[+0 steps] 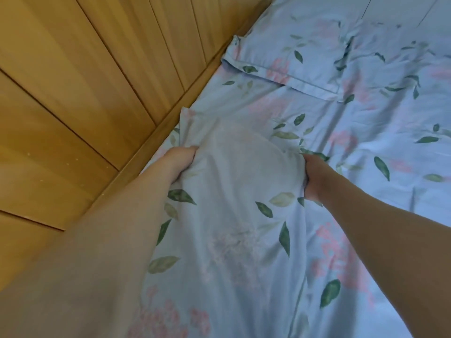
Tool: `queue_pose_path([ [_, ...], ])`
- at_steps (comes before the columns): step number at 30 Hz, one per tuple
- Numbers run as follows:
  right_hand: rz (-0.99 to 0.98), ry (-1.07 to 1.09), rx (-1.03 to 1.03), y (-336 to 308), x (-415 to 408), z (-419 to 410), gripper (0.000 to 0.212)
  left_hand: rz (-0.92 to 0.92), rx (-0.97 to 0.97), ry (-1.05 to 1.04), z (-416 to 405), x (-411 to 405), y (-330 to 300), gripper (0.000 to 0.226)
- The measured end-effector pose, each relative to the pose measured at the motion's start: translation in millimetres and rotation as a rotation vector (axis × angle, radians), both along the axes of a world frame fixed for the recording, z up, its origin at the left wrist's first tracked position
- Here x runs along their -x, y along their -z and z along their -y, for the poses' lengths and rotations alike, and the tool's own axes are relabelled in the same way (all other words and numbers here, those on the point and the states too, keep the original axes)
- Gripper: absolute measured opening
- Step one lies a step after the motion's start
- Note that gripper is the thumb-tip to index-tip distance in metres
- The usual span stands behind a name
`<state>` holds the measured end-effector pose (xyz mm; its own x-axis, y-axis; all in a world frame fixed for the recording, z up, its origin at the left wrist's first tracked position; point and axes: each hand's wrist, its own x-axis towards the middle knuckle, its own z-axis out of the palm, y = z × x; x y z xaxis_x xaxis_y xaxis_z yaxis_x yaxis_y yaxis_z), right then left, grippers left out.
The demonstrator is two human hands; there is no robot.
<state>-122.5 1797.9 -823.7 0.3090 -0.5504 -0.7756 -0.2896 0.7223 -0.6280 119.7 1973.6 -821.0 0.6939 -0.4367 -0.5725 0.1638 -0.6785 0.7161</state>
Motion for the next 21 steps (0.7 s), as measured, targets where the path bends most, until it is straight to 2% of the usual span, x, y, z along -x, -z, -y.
queue_pose_path([
  [2,-0.015,-0.02,0.03,-9.7,0.2,-2.5,0.024,0.025,0.065,0.081,1.2,1.8,0.5,0.06],
  [4,-0.04,0.07,0.12,-22.3,-2.3,-0.7,0.013,0.138,0.134,0.099,0.8,-2.0,-12.0,0.036],
  [6,-0.075,0.204,0.286,-34.0,-5.3,12.3,0.006,0.298,0.165,0.048,0.2,-13.8,-25.9,0.039],
  [8,-0.172,0.271,0.495,-41.8,-5.9,30.4,0.012,0.467,0.107,-0.03,-0.5,-26.9,-39.4,0.046],
  [11,-0.588,0.172,0.713,-48.2,-1.1,39.9,0.026,0.699,-0.197,-0.009,-7.9,-27.3,-47.1,0.048],
  [12,-0.666,0.129,0.721,-48.1,0.0,31.6,0.037,0.713,-0.3,0.068,-13.8,-19.1,-45.7,0.054],
  [14,-0.697,0.002,0.752,-42.0,-0.9,-0.9,0.056,0.738,-0.408,0.3,-26.7,7.7,-30.5,0.063],
  [17,-0.732,-0.343,1.059,-9.2,5.2,-82.2,0.064,0.815,-0.431,0.652,-67.0,64.5,-3.1,0.064],
  [19,-0.632,-0.642,1.156,3.2,13.2,-144.2,0.067,0.837,-0.402,0.72,-107.0,90.9,5.2,0.067],
  [21,-0.535,-0.876,1.033,8.6,19.6,-202.9,0.067,0.814,-0.392,0.637,-149.4,103.8,8.0,0.068],
])
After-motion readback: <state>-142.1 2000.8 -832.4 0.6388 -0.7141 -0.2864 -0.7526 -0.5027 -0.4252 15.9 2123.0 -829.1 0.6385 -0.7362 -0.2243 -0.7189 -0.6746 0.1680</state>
